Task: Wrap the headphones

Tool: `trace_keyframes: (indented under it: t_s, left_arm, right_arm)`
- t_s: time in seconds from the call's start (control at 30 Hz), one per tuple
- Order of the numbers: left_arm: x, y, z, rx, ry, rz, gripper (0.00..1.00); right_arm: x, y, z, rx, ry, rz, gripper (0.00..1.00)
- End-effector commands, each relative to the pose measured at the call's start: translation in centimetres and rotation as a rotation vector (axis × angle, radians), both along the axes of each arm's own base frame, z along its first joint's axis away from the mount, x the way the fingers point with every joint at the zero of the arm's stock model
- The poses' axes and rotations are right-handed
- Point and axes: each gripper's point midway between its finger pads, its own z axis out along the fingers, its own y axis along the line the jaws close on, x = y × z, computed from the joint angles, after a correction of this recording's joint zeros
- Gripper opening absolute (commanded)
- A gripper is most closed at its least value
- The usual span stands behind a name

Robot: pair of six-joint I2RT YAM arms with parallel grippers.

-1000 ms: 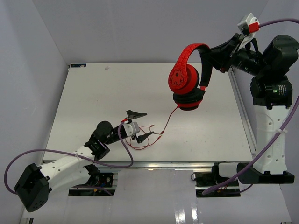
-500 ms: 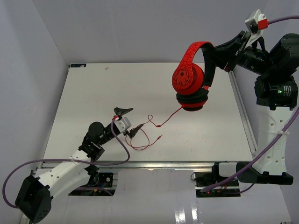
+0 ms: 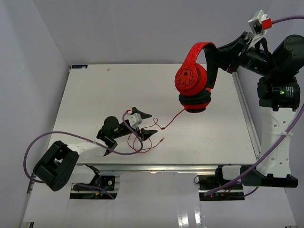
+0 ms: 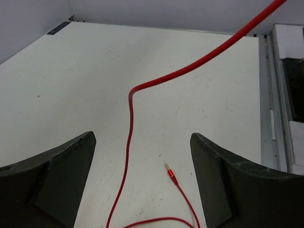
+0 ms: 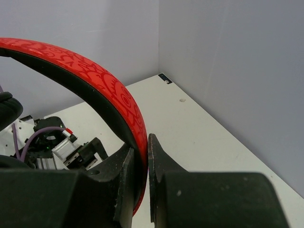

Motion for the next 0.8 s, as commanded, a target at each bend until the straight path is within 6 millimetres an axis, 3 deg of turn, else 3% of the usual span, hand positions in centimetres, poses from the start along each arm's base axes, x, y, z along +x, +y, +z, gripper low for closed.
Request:
trace_keyframes:
  t_s: [0.0,0.17,0.27,0.37,0.43,0.5,0.67,0.73,0.77]
  left_arm:
    - [-1.1,-2.4,3.9,-0.128,-0.036,-0.132,0.90]
    - [-1.0,-4.4,3.2,-0.129,-0.002,-0.179,0.87]
    - [-0.2,-5.5,2.6,-0.135,0.036,-0.179,0.79]
    - [-0.2,-6.1,2.6,-0.143,0.077,-0.208,0.52]
    - [-0.3,-6.0,2.4,-0.143,0.093,-0.206,0.22]
    - [-0.5,-5.4,2.3,-0.143,0.092,-0.183,0.04]
    - [-1.4,-3.4,1.2,-0.070,0.087,-0.121,0.00]
    - [-1.1,-2.6,-0.4,0.025,0.143,-0.080,0.00]
    - [-0.7,-2.4,0.9,0.042,0.085,-0.068,0.00]
  right_arm:
    - [-1.3,0.1,1.6,0.025,-0.039,0.013,0.08]
    - [-1.3,0.1,1.3,0.025,-0.031,0.017,0.08]
    - [-1.1,0.1,1.1,0.025,-0.021,0.018,0.08]
    - [-1.2,0.1,0.9,0.018,-0.031,0.012,0.08]
    - [-0.4,-0.8,0.5,0.009,-0.033,-0.031,0.08]
    - [0.1,-1.3,0.0,0.000,-0.027,-0.053,0.08]
    - [1.5,-2.1,-2.0,-0.037,-0.017,-0.090,0.08]
    - [2.1,-2.3,-3.7,-0.085,0.005,-0.099,0.08]
    - [2.4,-2.6,-5.0,-0.141,0.000,-0.100,0.08]
